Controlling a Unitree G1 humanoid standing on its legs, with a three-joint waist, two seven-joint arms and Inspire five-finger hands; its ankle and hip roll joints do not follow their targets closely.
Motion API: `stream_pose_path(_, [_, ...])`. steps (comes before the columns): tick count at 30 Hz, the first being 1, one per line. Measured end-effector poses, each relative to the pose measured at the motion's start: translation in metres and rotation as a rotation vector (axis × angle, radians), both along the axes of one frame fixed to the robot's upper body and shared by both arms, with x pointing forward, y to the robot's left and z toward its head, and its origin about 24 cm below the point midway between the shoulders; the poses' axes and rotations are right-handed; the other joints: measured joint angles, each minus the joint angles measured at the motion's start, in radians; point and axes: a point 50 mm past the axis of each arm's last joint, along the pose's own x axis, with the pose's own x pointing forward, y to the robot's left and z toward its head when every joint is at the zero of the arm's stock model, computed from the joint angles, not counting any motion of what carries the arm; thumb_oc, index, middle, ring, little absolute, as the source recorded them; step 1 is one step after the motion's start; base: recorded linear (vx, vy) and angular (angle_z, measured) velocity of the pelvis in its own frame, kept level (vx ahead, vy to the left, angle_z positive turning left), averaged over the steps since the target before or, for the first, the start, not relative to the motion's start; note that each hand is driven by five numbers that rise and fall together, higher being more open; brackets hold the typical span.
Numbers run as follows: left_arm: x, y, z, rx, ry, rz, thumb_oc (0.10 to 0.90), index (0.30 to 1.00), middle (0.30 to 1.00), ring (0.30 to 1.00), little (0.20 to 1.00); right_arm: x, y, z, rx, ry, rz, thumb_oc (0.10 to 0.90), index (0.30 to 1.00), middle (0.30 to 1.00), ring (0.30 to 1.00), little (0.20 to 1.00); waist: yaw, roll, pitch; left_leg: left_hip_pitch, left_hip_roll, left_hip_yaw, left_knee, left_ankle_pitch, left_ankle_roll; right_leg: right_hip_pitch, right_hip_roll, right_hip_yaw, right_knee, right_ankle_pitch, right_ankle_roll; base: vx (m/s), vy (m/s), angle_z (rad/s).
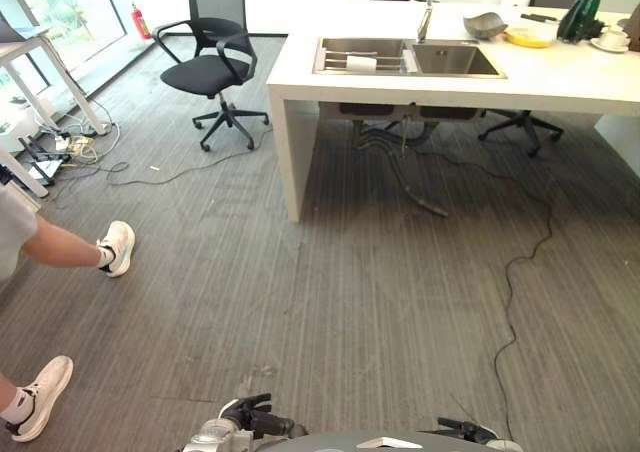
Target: Place the dishes in the dishwasher.
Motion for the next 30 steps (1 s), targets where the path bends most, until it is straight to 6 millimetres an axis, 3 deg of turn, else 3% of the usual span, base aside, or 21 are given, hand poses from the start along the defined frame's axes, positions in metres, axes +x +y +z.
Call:
stream_pose_path(4, [0.000, 0.000, 0.000, 0.001, -0.002, 0.002, 0.800, 0.900, 0.900, 0.900, 0.900, 0.000, 0.001, 0.000, 0.003, -0.002, -0.005, 0.800, 0.900, 0.900, 0.900, 0.900, -0.005, -0.007, -0.004, 0.000, 0.000, 0.000, -0.003, -0.005, -0.007, -0.001, 0.000, 0.002, -0.002, 0.000, 0.000, 0.01, 0.104, -0.02])
stream_pose_path(7, [0.020, -0.005, 0.006, 0.002, -0.078, 0.011, 0.800, 0.900, 0.900, 0.900, 0.900, 0.011, -0.005, 0.003, -0.008, -0.043, -0.054, 0.800, 0.900, 0.900, 0.900, 0.900, -0.005, 0.003, -0.002, -0.034, 0.000, -0.001, -0.005, -0.007, -0.003, -0.065, -0.011, 0.010, 0.067, -0.013, 0.005, 0.00, 0.201, -0.06])
stream_pose_path(9, [0.038, -0.008, 0.012, -0.002, -0.135, 0.014, 0.800, 0.900, 0.900, 0.900, 0.900, 0.020, -0.009, 0.006, -0.024, -0.064, -0.050, 0.800, 0.900, 0.900, 0.900, 0.900, -0.006, 0.018, 0.019, -0.035, 0.005, -0.006, -0.005, -0.011, 0.016, -0.125, -0.030, 0.014, 0.202, -0.045, 0.035, 0.03, 0.178, -0.07])
stream_pose_path(10, [0.059, -0.013, 0.019, -0.001, -0.197, -0.016, 0.800, 0.900, 0.900, 0.900, 0.900, 0.034, -0.015, 0.011, -0.044, -0.093, -0.039, 0.800, 0.900, 0.900, 0.900, 0.900, -0.008, 0.031, 0.051, -0.026, 0.009, -0.005, -0.006, -0.017, 0.024, -0.212, -0.064, 0.011, 0.402, -0.069, 0.069, 0.06, 0.152, -0.05])
stream_pose_path(11, [0.059, -0.013, 0.019, -0.001, -0.197, -0.016, 0.800, 0.900, 0.900, 0.900, 0.900, 0.034, -0.015, 0.011, -0.044, -0.093, -0.039, 0.800, 0.900, 0.900, 0.900, 0.900, -0.008, 0.031, 0.051, -0.026, 0.009, -0.005, -0.006, -0.017, 0.024, -0.212, -0.064, 0.011, 0.402, -0.069, 0.069, 0.21, 0.074, -0.04])
stream_pose_path(12, [0.093, -0.016, 0.035, 0.012, -0.288, -0.106, 0.800, 0.900, 0.900, 0.900, 0.900, 0.062, -0.031, 0.024, -0.075, -0.160, -0.019, 0.800, 0.900, 0.900, 0.900, 0.900, -0.013, 0.029, 0.085, -0.016, -0.008, -0.005, -0.005, -0.019, 0.039, -0.388, -0.166, 0.013, 0.757, -0.066, 0.123, 0.16, -0.008, 0.11])
stream_pose_path(13, [0.103, -0.016, 0.041, 0.017, -0.319, -0.115, 0.800, 0.900, 0.900, 0.900, 0.900, 0.068, -0.035, 0.027, -0.085, -0.179, -0.017, 0.800, 0.900, 0.900, 0.900, 0.900, -0.012, 0.022, 0.086, -0.014, -0.026, -0.012, -0.006, -0.023, 0.041, -0.423, -0.208, 0.013, 0.787, -0.080, 0.141, 0.24, -0.041, 0.22])
stream_pose_path(15, [0.116, -0.019, 0.048, 0.015, -0.370, -0.111, 0.800, 0.900, 0.900, 0.900, 0.900, 0.072, -0.041, 0.031, -0.111, -0.198, -0.019, 0.800, 0.900, 0.900, 0.900, 0.900, -0.006, 0.014, 0.086, -0.013, -0.041, -0.019, -0.006, -0.029, 0.048, -0.412, -0.239, 0.006, 0.650, -0.083, 0.150, 0.27, -0.111, 0.31])
stream_pose_path(16, [0.123, -0.020, 0.053, 0.008, -0.403, -0.104, 0.800, 0.900, 0.900, 0.900, 0.900, 0.078, -0.043, 0.035, -0.118, -0.219, -0.012, 0.800, 0.900, 0.900, 0.900, 0.900, -0.007, 0.027, 0.086, -0.015, -0.044, -0.035, -0.006, -0.033, 0.049, -0.394, -0.250, -0.016, 0.441, -0.057, 0.175, 0.32, -0.111, 0.32])
stream_pose_path(17, [0.126, -0.020, 0.055, 0.003, -0.411, -0.099, 0.800, 0.900, 0.900, 0.900, 0.900, 0.081, -0.046, 0.037, -0.122, -0.227, -0.008, 0.800, 0.900, 0.900, 0.900, 0.900, -0.007, 0.030, 0.088, -0.020, -0.045, -0.043, -0.006, -0.034, 0.050, -0.377, -0.250, -0.025, 0.320, -0.031, 0.202, 0.36, -0.106, 0.31])
stream_pose_path(19, [0.127, -0.020, 0.055, 0.003, -0.405, -0.095, 0.800, 0.900, 0.900, 0.900, 0.900, 0.086, -0.048, 0.040, -0.127, -0.239, -0.006, 0.800, 0.900, 0.900, 0.900, 0.900, -0.011, 0.054, 0.113, -0.015, -0.055, -0.055, -0.005, -0.034, 0.051, -0.348, -0.260, -0.011, 0.096, 0.060, 0.219, 0.34, -0.123, 0.15])
stream_pose_path(21, [0.120, -0.015, 0.049, 0.016, -0.360, -0.079, 0.800, 0.900, 0.900, 0.900, 0.900, 0.084, -0.048, 0.039, -0.118, -0.230, -0.006, 0.800, 0.900, 0.900, 0.900, 0.900, -0.016, 0.066, 0.122, 0.007, -0.070, -0.058, -0.006, -0.040, 0.048, -0.335, -0.277, 0.006, -0.007, 0.129, 0.216, 0.38, -0.138, 0.08])
stream_pose_path(25, [0.098, -0.007, 0.038, 0.020, -0.298, -0.021, 0.800, 0.900, 0.900, 0.900, 0.900, 0.061, -0.044, 0.029, -0.083, -0.151, -0.023, 0.800, 0.900, 0.900, 0.900, 0.900, -0.018, 0.059, 0.125, 0.078, -0.077, -0.072, -0.006, -0.076, 0.005, -0.332, -0.296, -0.014, 0.067, 0.145, 0.216, 0.40, -0.231, 0.07])
stream_pose_path(26, [0.091, -0.006, 0.034, 0.020, -0.281, -0.015, 0.800, 0.900, 0.900, 0.900, 0.900, 0.059, -0.043, 0.028, -0.078, -0.151, -0.034, 0.800, 0.900, 0.900, 0.900, 0.900, -0.025, 0.043, 0.120, 0.084, -0.077, -0.087, -0.006, -0.083, -0.007, -0.330, -0.294, -0.012, 0.112, 0.137, 0.209, 0.36, -0.330, 0.44])
stream_pose_path(27, [0.084, -0.009, 0.030, 0.009, -0.260, -0.012, 0.800, 0.900, 0.900, 0.900, 0.900, 0.057, -0.045, 0.028, -0.078, -0.154, -0.043, 0.800, 0.900, 0.900, 0.900, 0.900, -0.046, 0.057, 0.104, 0.095, -0.061, -0.121, -0.006, -0.095, -0.027, -0.313, -0.278, -0.012, 0.116, 0.175, 0.167, 0.36, -0.331, 0.59])
stream_pose_path(28, [0.079, -0.015, 0.027, -0.009, -0.250, -0.011, 0.800, 0.900, 0.900, 0.900, 0.900, 0.055, -0.049, 0.029, -0.089, -0.150, -0.041, 0.800, 0.900, 0.900, 0.900, 0.900, -0.051, 0.076, 0.093, 0.094, -0.032, -0.137, 0.001, -0.106, -0.044, -0.313, -0.249, -0.014, 0.141, 0.171, 0.163, 0.45, -0.502, 0.69])
stream_pose_path(29, [0.074, -0.020, 0.025, -0.028, -0.236, -0.012, 0.800, 0.900, 0.900, 0.900, 0.900, 0.050, -0.050, 0.028, -0.095, -0.128, -0.042, 0.800, 0.900, 0.900, 0.900, 0.900, -0.051, 0.088, 0.089, 0.090, 0.012, -0.149, 0.072, -0.098, -0.084, -0.282, -0.209, -0.009, 0.148, 0.160, 0.128, 0.23, -0.267, 0.41])
stream_pose_path(30, [0.071, -0.021, 0.023, -0.032, -0.226, -0.006, 0.800, 0.900, 0.900, 0.900, 0.900, 0.047, -0.049, 0.026, -0.094, -0.110, -0.044, 0.800, 0.900, 0.900, 0.900, 0.900, -0.034, 0.094, 0.087, 0.071, 0.038, -0.170, 0.168, -0.108, -0.098, -0.254, -0.183, -0.010, 0.147, 0.147, 0.098, 0.36, -0.432, 0.14])
